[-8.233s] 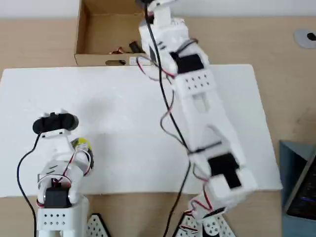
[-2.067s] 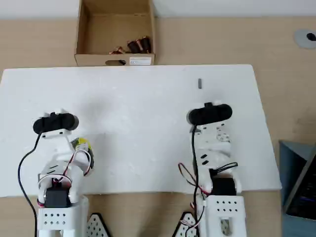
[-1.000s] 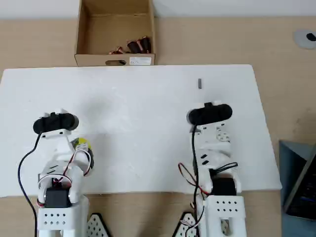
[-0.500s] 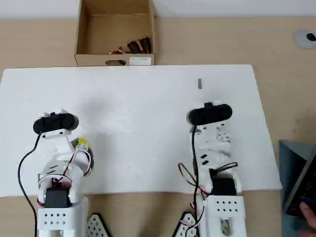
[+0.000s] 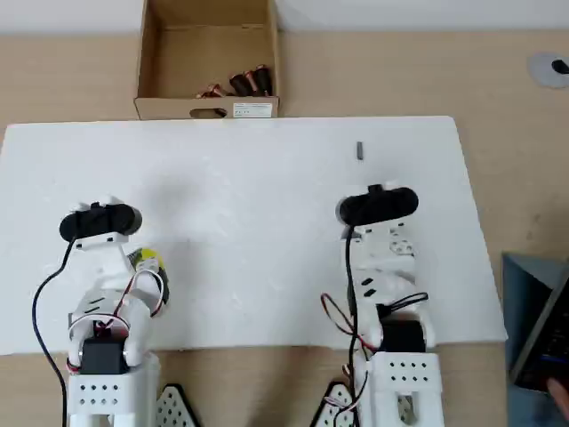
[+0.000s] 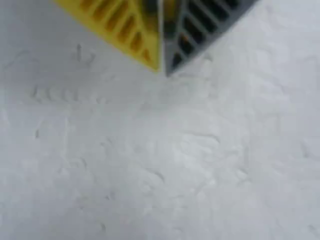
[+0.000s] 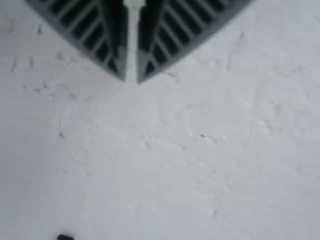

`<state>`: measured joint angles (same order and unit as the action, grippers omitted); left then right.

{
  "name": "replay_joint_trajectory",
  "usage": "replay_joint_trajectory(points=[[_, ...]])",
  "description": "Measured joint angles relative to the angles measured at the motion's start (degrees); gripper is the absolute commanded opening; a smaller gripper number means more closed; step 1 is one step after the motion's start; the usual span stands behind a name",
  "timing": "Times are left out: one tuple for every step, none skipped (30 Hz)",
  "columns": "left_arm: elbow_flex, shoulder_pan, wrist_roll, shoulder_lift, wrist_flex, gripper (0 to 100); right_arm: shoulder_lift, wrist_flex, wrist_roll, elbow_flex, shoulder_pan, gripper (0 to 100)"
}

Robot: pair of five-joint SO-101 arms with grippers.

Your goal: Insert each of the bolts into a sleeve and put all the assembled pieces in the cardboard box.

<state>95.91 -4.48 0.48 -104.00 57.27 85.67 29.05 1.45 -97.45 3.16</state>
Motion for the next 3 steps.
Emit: replay_joint_trajectory(points=[[0.0, 0.0, 0.0, 0.0, 0.0, 0, 0.0, 0.0, 0.0, 0.0, 0.0, 1.0], [0.0, 0.0, 0.0, 0.0, 0.0, 0, 0.0, 0.0, 0.0, 0.0, 0.0, 1.0], [0.0, 0.0, 0.0, 0.0, 0.0, 0, 0.0, 0.0, 0.0, 0.0, 0.0, 1.0]])
